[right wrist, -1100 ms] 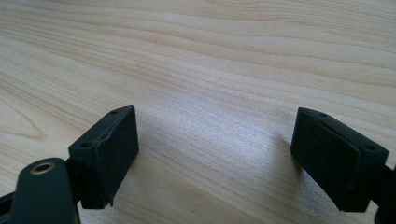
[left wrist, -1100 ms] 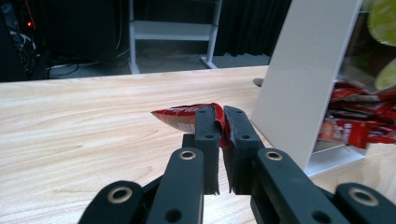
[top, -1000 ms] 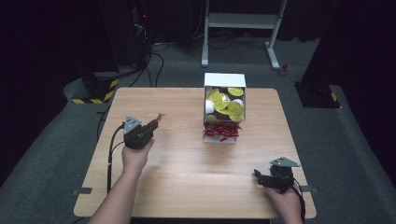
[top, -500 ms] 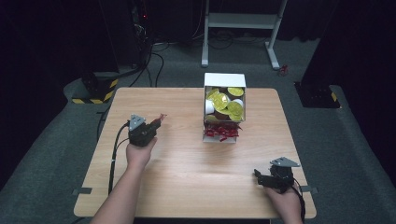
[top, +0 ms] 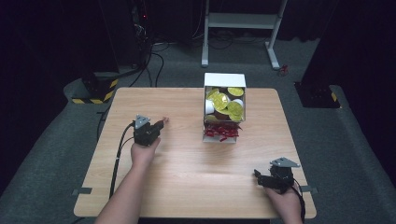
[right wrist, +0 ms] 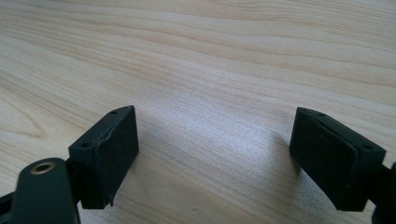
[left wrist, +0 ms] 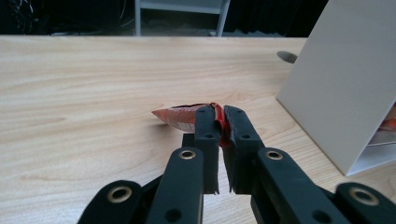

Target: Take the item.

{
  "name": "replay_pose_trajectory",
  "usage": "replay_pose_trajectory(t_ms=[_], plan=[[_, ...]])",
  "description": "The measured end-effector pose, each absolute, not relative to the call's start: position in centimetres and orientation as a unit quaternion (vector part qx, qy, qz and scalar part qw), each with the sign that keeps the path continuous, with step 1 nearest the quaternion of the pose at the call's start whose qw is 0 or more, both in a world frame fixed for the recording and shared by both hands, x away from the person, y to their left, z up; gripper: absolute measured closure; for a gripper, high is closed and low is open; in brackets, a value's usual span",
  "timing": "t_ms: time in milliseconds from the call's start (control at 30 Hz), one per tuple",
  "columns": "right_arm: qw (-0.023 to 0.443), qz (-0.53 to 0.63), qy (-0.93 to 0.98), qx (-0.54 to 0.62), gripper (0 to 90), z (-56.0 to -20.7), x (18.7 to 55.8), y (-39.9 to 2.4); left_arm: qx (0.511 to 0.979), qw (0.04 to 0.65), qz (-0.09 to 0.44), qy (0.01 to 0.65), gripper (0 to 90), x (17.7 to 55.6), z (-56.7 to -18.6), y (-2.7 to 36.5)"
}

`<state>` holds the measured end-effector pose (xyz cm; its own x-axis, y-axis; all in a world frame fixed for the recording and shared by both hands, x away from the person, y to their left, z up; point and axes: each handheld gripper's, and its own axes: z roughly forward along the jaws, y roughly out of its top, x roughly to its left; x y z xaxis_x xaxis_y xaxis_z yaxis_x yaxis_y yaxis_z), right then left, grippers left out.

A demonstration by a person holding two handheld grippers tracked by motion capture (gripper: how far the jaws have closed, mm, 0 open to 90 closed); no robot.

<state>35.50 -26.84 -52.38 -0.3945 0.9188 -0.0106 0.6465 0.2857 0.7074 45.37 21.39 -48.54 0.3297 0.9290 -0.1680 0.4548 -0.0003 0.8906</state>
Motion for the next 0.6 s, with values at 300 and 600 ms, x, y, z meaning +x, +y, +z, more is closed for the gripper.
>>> replay_pose_trajectory(t_ms=[300, 600], plan=[[0.215, 0.317, 0.773, 0.506, 15.7, -52.4, 35.5, -26.8, 0.658, 0.464, 0.235, 0.545, 82.6, 45.5, -49.7, 21.5], [0.215, 0.317, 0.772, 0.506, 15.7, -52.4, 35.5, -26.8, 0.674, 0.43, 0.23, 0.555, 81.2, 45.6, -50.6, 21.2]])
